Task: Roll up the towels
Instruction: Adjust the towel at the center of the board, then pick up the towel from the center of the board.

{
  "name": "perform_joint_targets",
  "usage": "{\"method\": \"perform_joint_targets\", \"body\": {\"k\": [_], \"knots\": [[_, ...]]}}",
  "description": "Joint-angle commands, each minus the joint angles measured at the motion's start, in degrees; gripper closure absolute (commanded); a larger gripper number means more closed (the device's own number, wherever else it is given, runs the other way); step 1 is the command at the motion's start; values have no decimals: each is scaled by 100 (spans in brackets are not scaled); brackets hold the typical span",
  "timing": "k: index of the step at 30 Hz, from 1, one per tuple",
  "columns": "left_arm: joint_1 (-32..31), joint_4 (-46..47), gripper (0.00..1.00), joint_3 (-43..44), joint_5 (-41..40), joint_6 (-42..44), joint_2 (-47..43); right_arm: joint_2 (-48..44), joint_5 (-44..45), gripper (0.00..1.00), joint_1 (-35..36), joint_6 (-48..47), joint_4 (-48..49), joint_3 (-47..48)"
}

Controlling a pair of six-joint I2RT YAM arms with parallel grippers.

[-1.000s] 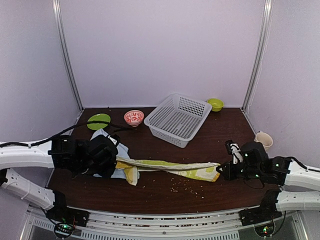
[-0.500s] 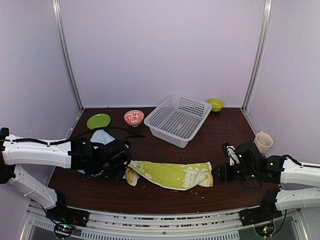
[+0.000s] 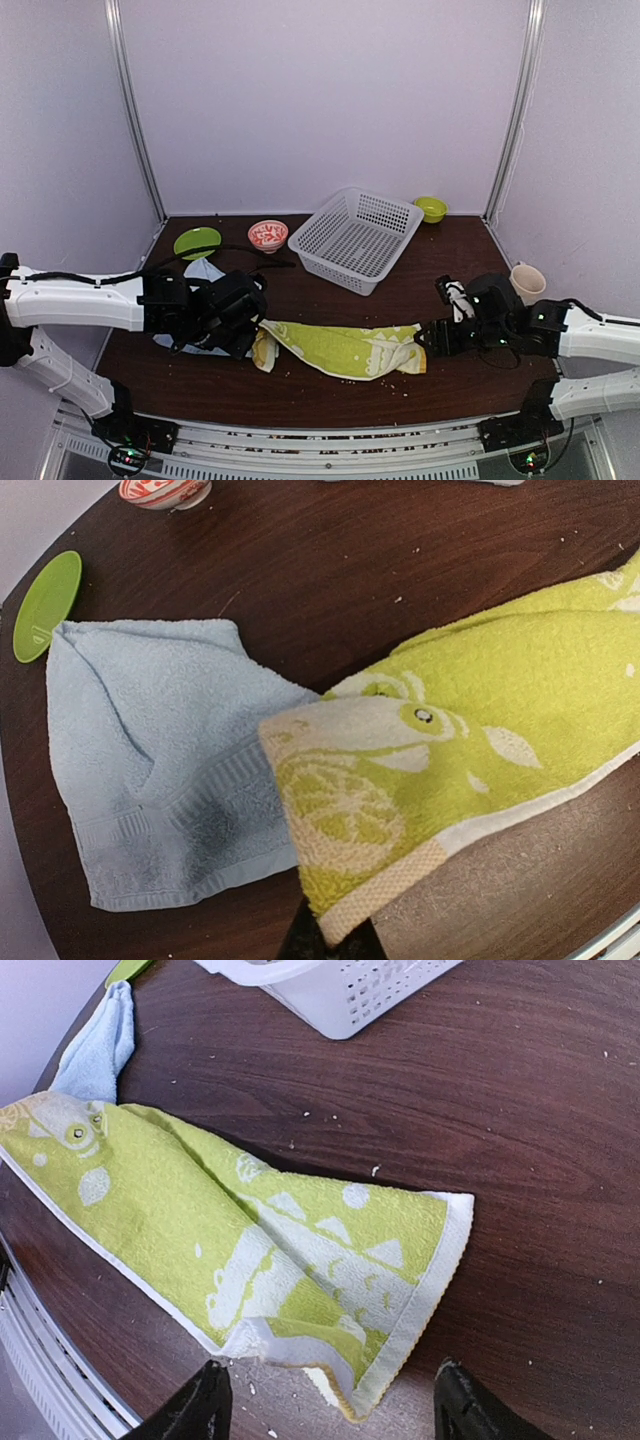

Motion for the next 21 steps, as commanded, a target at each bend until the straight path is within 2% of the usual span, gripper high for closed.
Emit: {"method": "perform_joint_targets", "body": {"k": [1,9,12,19,21], "knots": [[43,34,100,184,-37,74,67,479,-46,32,139,-560,-324,491],[43,-28,100,242,-9,89,97,1123,269,43,248,-686,-586,786],[46,-49,100,229,-14,93,84,1233,319,50,263,-689,-521,827],[44,-103,100,253,-5,84,59,1520,361,73,259,-661,-336,984],[43,-130,100,254,-18,84,17,1484,385,82,263,-684,-351,1027]]}}
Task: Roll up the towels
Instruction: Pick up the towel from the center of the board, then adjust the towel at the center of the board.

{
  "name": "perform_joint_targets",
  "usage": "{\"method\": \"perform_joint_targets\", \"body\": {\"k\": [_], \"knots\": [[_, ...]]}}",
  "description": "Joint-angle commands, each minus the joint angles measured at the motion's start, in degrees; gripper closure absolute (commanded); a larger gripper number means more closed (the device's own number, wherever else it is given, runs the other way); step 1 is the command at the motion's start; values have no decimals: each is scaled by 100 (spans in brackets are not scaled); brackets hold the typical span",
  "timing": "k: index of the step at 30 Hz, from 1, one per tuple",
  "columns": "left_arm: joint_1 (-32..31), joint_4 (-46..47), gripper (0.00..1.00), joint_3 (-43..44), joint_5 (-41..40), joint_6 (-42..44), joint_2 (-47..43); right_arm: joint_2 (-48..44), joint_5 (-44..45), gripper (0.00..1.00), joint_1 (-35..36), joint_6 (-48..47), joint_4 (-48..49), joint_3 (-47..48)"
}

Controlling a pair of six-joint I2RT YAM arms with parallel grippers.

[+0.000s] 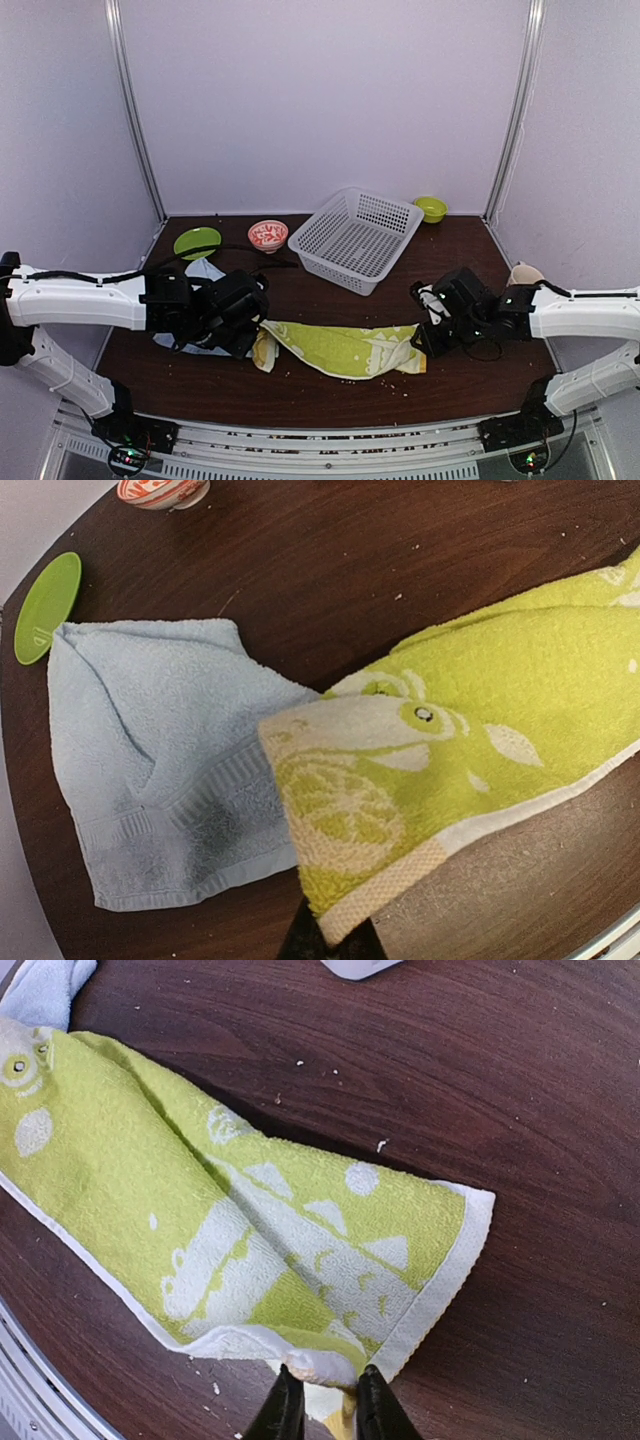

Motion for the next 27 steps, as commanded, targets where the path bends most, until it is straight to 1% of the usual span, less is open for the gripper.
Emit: {"method": "perform_joint_targets", "body": {"k": [1,2,5,9,13,15,18,20,22,24,25,27], "knots": [[45,-84,100,181,-22,42,-84,-74,174,89,35,-46,69,225],[44,-113,100,197,-33,43,-113,-161,201,99,36,-56,41,261],[44,-355,100,342,-141,58,-264,-679,240,100,33,-144,-169,415],[43,-901,100,887,-268,395,-860,-1667,67,100,36,-458,-678,993],[-10,-978,100,1368,358,1095,-1797,-2371,-333,100,34,-754,-1454,1902],[-83,-989,100,1514,757,1385,-2293,-2627,-446,100,34,-643,-1732,2364],[-115,-1051,100,1641,1216,1517,-3022,-2948,-618,100,34,-434,-1967,3001],[-120,-1111,100,1762,1394,1506,-3363,-3097,-639,100,34,-312,-2024,3264],[-116,-1129,100,1787,1388,1465,-3568,-3223,-553,100,33,-225,-2001,3313],[-115,-1011,100,1617,1245,1443,-3624,-3256,-113,100,34,-158,-2001,3193],[-111,-889,100,1467,1158,1477,-3579,-3241,150,100,24,-108,-1991,3082],[-115,-592,100,1196,1029,1594,-3308,-3174,357,100,-62,-8,-1785,2793]]}}
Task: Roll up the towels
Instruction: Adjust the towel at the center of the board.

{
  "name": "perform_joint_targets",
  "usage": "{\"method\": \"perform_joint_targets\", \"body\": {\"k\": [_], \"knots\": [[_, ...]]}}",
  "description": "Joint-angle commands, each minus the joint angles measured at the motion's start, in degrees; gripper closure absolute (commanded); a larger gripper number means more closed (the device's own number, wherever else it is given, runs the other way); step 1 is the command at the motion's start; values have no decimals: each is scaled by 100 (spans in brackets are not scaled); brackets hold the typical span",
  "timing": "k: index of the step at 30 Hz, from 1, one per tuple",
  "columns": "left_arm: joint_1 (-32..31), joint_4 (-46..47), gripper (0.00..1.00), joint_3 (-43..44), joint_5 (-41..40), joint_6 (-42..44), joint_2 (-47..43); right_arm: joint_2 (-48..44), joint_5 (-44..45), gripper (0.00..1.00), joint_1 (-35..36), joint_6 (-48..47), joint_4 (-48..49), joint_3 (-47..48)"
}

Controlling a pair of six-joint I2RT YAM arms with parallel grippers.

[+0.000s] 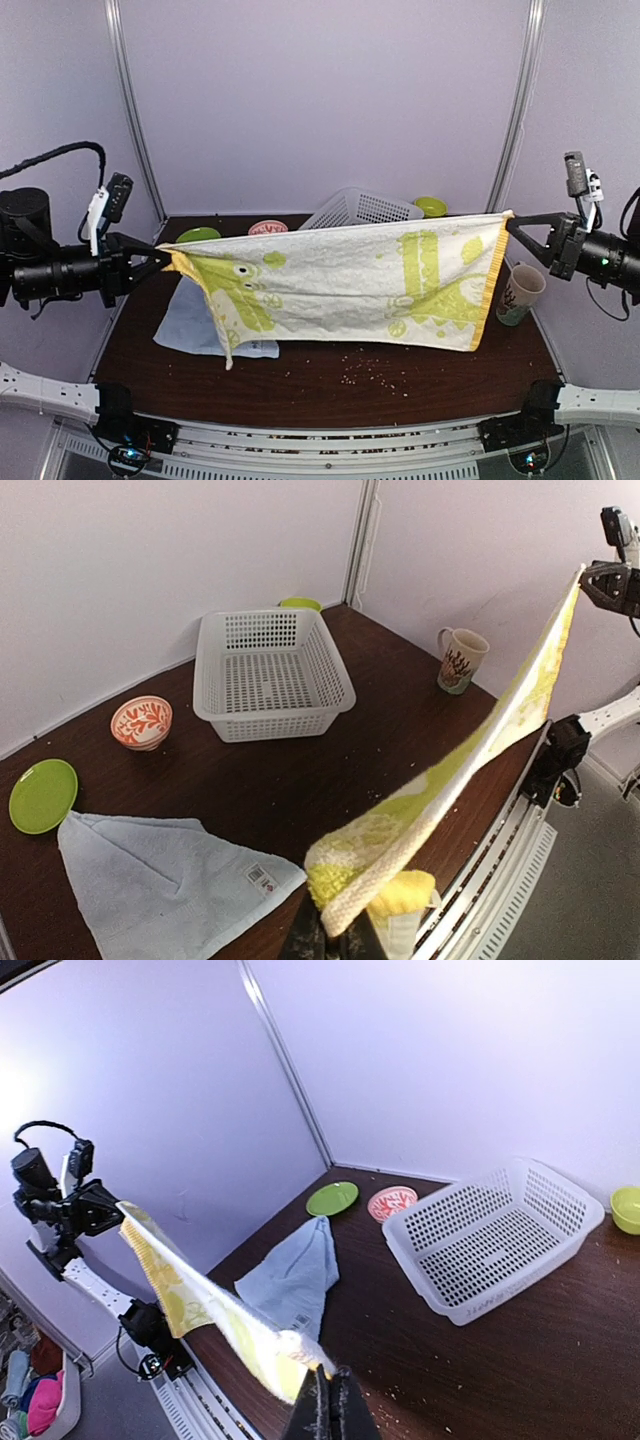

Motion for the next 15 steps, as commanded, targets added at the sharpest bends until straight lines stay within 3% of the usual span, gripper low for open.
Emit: {"method": "perform_joint_targets", "body": {"k": [1,6,15], "knots": [[10,403,100,-552,-173,302,632,193,812,100,-151,345,-5,-600],[244,1033,100,-915,293,500,1727,398,972,100,-521,601,368,-1379],[795,1937,100,-1484,1174,268,3028,300,1002,100,-562,765,597,-2371]]}}
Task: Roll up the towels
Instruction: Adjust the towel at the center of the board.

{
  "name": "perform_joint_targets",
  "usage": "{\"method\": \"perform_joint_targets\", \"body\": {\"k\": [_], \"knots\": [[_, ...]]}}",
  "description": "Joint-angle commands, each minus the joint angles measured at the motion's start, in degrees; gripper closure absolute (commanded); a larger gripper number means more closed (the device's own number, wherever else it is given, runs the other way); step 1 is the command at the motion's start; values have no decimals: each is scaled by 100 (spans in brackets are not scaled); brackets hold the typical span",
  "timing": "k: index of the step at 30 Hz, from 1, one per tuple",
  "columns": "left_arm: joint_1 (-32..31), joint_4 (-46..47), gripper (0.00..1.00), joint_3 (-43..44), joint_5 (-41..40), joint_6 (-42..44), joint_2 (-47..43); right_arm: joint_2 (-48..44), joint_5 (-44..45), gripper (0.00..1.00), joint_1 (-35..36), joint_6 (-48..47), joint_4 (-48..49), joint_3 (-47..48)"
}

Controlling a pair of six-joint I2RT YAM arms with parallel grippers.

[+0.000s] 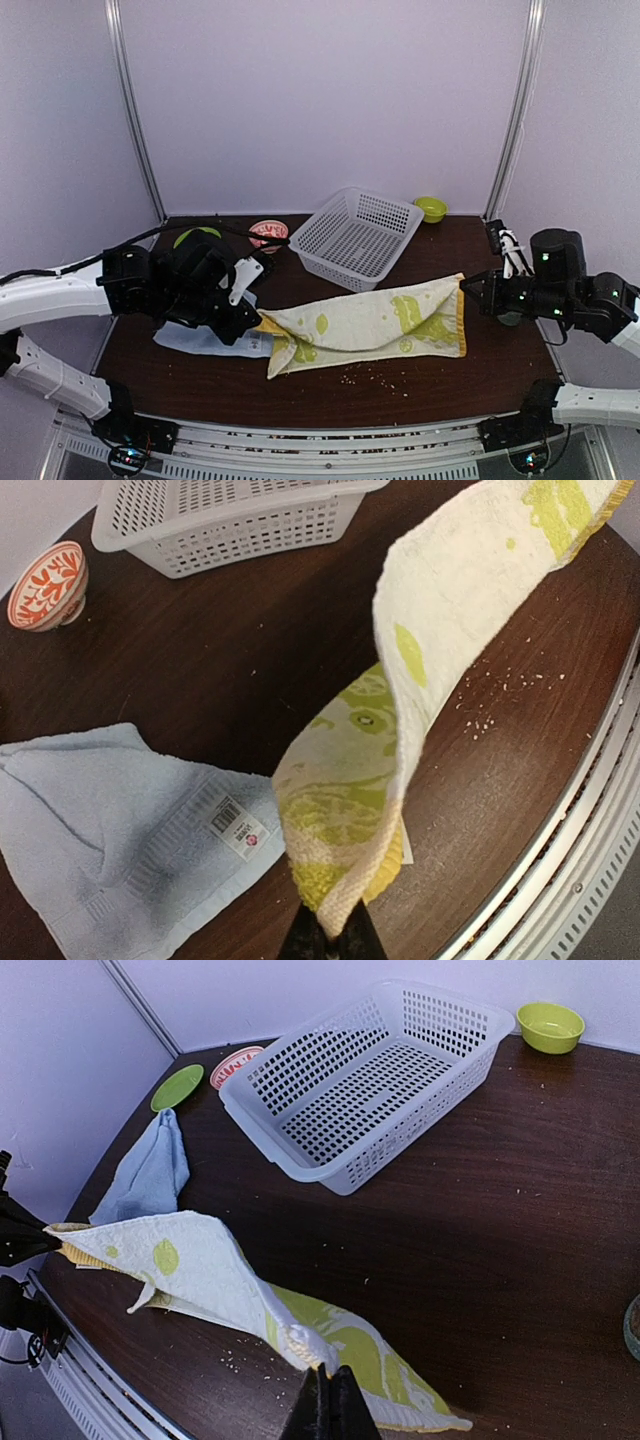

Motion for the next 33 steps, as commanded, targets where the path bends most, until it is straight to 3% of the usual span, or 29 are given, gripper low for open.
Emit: {"method": "perform_joint_targets", "body": {"k": [1,9,22,25,29,33], "knots": [[315,875,100,-181,508,-169,366,-115,249,100,-37,172,323,-194],[474,1246,98,-261,697,-804,1073,32,274,100,-68,227,466,-341],[535,1551,77,-692,868,-1523,1416,85,134,100,-81,218,629,-370],[535,1557,78,-680,828,-1578,1525,95,138,100,-81,202,619,-351],[535,1497,93,-666,737,-1610,1488,97,133,100,-82,200,592,-333],[535,1240,91,-603,606,-1563,1244,77,163,100,-90,184,554,-307]]}}
